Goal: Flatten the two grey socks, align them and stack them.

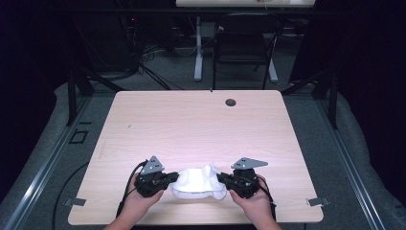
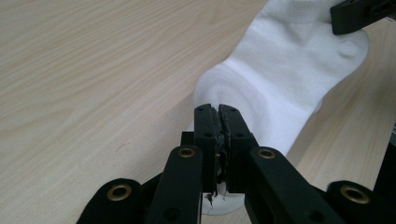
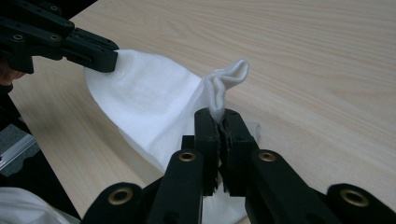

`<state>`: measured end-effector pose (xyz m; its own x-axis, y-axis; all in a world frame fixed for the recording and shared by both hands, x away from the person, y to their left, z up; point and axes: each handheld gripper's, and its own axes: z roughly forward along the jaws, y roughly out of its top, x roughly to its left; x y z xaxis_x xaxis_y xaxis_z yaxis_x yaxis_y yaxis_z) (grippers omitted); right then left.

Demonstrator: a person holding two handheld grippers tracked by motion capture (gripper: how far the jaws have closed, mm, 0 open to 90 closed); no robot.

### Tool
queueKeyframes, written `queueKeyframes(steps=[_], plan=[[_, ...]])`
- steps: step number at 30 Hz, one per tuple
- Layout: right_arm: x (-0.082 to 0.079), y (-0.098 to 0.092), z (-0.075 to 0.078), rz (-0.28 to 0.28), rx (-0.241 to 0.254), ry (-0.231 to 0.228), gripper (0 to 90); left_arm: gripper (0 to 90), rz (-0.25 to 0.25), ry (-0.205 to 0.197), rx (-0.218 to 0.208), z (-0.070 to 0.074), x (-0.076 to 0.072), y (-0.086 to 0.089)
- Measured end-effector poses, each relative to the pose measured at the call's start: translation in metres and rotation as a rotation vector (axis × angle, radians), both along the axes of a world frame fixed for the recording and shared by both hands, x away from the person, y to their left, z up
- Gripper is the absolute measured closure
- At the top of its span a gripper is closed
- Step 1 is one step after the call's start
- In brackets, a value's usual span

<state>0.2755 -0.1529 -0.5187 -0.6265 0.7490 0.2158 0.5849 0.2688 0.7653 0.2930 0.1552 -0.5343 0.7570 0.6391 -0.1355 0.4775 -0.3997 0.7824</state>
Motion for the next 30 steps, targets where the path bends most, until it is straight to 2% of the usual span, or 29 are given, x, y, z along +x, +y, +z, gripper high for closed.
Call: queueKeyframes(steps=[3,9,15,21,22,30], plan=[[-0.001,-0.002,-0.006,-0.006,0.0,0.008,86.7,86.5,0.0,0.024,-0.016,-0.005,0.002,0.001],[0.002,-0.003,-0.018,-0.012,0.0,0.033,86.7,86.4,0.003,0.055,-0.019,-0.016,0.005,-0.001],[0.003,-0.004,-0.022,-0.008,-0.02,0.039,86.6,86.4,-0.01,0.065,0.001,-0.023,0.006,-0.005],[0.004,-0.004,-0.025,-0.014,-0.021,0.039,86.5,86.3,-0.018,0.054,0.024,-0.027,0.005,-0.009],[0.005,-0.005,-0.026,-0.007,-0.034,0.042,86.5,86.3,-0.018,0.056,0.024,-0.027,0.005,-0.01],[0.006,-0.004,-0.031,-0.014,-0.043,0.058,86.3,86.2,-0.014,0.061,0.034,-0.03,0.008,-0.01]])
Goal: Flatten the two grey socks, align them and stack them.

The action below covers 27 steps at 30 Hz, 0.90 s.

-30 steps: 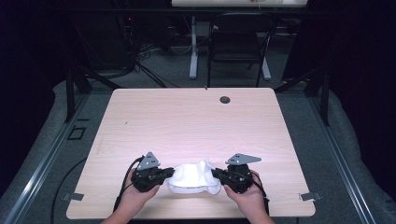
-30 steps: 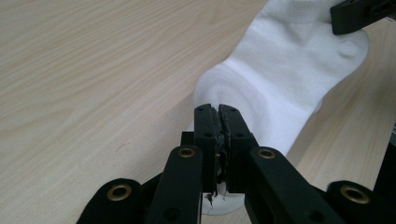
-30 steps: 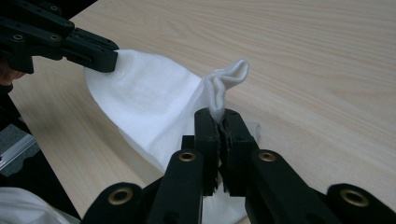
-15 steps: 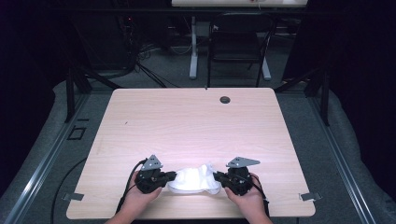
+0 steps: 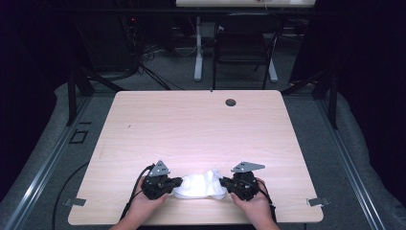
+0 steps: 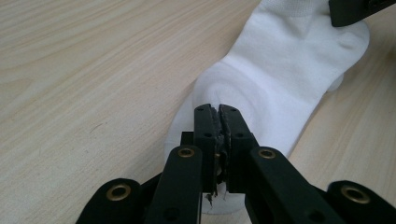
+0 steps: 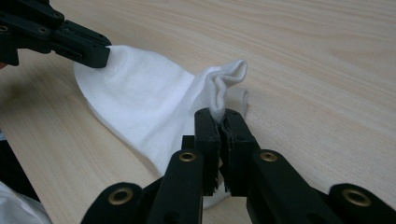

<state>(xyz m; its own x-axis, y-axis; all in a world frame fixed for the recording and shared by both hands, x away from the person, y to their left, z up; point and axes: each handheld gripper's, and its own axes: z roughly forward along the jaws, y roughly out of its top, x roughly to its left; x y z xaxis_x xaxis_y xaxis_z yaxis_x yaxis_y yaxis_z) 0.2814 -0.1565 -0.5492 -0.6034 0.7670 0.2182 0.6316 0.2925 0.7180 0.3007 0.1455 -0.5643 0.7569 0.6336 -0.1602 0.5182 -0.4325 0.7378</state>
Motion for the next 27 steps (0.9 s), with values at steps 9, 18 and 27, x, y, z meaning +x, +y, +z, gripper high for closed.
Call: queueKeyframes(steps=[9,18,27], plan=[[0.002,0.002,-0.007,0.006,-0.038,0.019,85.6,86.0,-0.005,0.01,0.014,-0.002,-0.001,-0.001],[0.004,0.0,-0.011,-0.009,-0.057,0.022,76.0,85.6,-0.009,-0.001,0.019,0.0,-0.005,-0.001],[-0.002,-0.002,0.0,0.009,-0.032,-0.09,74.5,85.5,-0.014,-0.009,0.017,0.001,-0.005,-0.001]])
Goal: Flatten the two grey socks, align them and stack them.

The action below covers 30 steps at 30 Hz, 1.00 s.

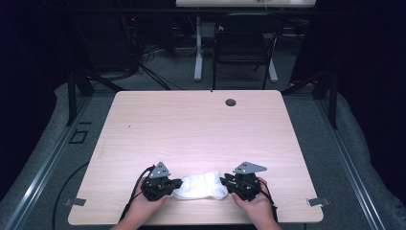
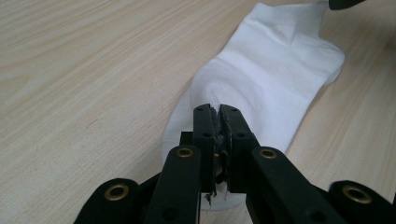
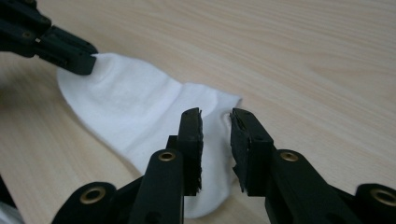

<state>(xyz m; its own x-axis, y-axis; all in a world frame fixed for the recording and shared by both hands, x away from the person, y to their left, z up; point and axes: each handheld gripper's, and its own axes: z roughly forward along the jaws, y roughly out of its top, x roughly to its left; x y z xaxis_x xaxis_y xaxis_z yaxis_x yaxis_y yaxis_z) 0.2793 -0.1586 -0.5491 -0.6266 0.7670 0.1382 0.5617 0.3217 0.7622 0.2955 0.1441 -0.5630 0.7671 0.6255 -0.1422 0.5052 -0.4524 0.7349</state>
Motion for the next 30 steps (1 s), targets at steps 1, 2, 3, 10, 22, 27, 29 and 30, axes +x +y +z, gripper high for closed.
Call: queueKeyframes(steps=[1,2,3,10,22,27,29,30], plan=[[0.0,0.002,-0.001,0.013,-0.01,0.005,75.3,85.5,-0.002,-0.001,-0.001,0.001,0.0,0.0],[0.0,0.006,-0.004,0.036,-0.02,0.017,76.0,85.5,-0.001,0.001,-0.005,0.001,0.0,0.0],[0.0,0.008,-0.006,0.047,-0.022,0.02,76.2,85.5,-0.003,-0.001,-0.007,0.001,-0.001,0.0],[0.004,0.017,-0.018,0.093,-0.099,0.085,77.0,85.4,-0.016,0.002,0.001,0.002,-0.004,-0.001],[0.005,0.018,-0.022,0.076,-0.09,0.111,76.8,84.0,-0.022,0.04,0.055,-0.009,-0.004,-0.003],[0.005,0.018,-0.022,0.078,-0.089,0.112,76.8,83.0,-0.02,0.048,0.048,-0.011,-0.002,-0.002],[0.005,0.018,-0.022,0.077,-0.089,0.111,76.6,82.2,-0.021,0.049,0.055,-0.011,-0.003,-0.002],[0.005,0.018,-0.022,0.077,-0.089,0.111,76.4,81.4,-0.02,0.049,0.057,-0.011,-0.003,-0.001]])
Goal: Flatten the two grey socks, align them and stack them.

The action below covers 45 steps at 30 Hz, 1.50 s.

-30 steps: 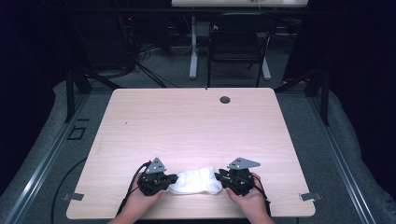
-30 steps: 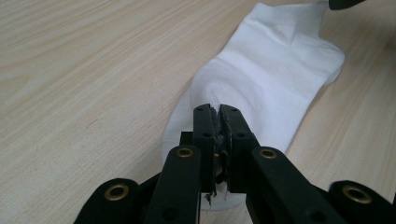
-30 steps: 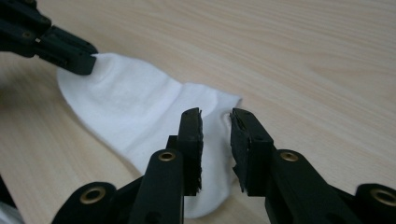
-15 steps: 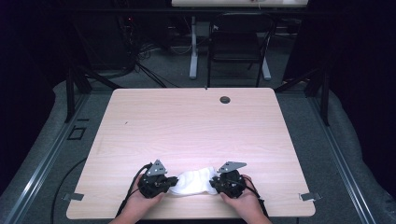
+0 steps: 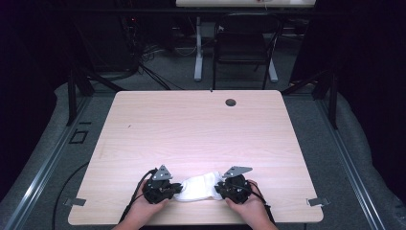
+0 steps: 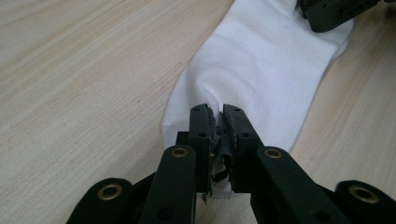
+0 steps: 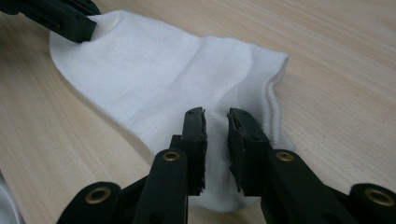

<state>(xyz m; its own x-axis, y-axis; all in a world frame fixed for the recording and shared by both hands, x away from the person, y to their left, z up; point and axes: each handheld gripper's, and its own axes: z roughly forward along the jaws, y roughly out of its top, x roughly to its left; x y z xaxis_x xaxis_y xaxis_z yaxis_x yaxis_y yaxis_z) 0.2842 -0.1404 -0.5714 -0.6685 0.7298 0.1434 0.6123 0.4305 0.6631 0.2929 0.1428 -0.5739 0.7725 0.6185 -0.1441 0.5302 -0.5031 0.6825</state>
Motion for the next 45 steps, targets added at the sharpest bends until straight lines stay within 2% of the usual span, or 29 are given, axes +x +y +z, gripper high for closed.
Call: queueKeyframes(steps=[4,9,11,13,14,17,22,28,37,45], plan=[[0.0,0.0,0.0,-0.001,0.0,-0.008,75.1,70.0,0.02,-0.029,-0.015,0.002,0.0,0.001],[-0.002,0.0,0.005,-0.005,0.027,-0.052,73.6,58.8,-0.012,-0.149,-0.063,0.01,-0.004,-0.002],[-0.002,0.0,0.006,-0.004,0.033,-0.06,73.5,57.7,-0.032,-0.142,-0.071,0.009,-0.005,-0.005],[-0.001,0.001,0.005,-0.001,0.027,-0.066,72.6,56.9,-0.047,-0.13,-0.053,0.005,-0.007,-0.01],[-0.001,0.001,0.004,-0.004,0.029,-0.062,72.4,56.7,-0.059,-0.14,-0.027,0.004,-0.008,-0.011],[-0.001,0.0,0.003,-0.007,0.02,-0.056,70.8,55.3,-0.065,-0.138,-0.017,0.003,-0.009,-0.011],[0.001,-0.003,-0.001,-0.015,0.008,-0.022,69.7,52.1,-0.084,-0.089,0.011,-0.002,-0.009,-0.011],[0.001,-0.003,-0.002,-0.02,0.014,-0.021,69.4,50.0,-0.099,-0.121,0.048,-0.004,-0.013,-0.015],[0.001,-0.003,-0.002,-0.021,0.013,-0.018,69.3,51.3,-0.109,-0.143,0.062,-0.005,-0.013,-0.014],[0.004,0.001,-0.003,-0.022,0.003,-0.035,69.6,51.9,-0.073,-0.158,0.061,-0.006,-0.005,-0.012]])
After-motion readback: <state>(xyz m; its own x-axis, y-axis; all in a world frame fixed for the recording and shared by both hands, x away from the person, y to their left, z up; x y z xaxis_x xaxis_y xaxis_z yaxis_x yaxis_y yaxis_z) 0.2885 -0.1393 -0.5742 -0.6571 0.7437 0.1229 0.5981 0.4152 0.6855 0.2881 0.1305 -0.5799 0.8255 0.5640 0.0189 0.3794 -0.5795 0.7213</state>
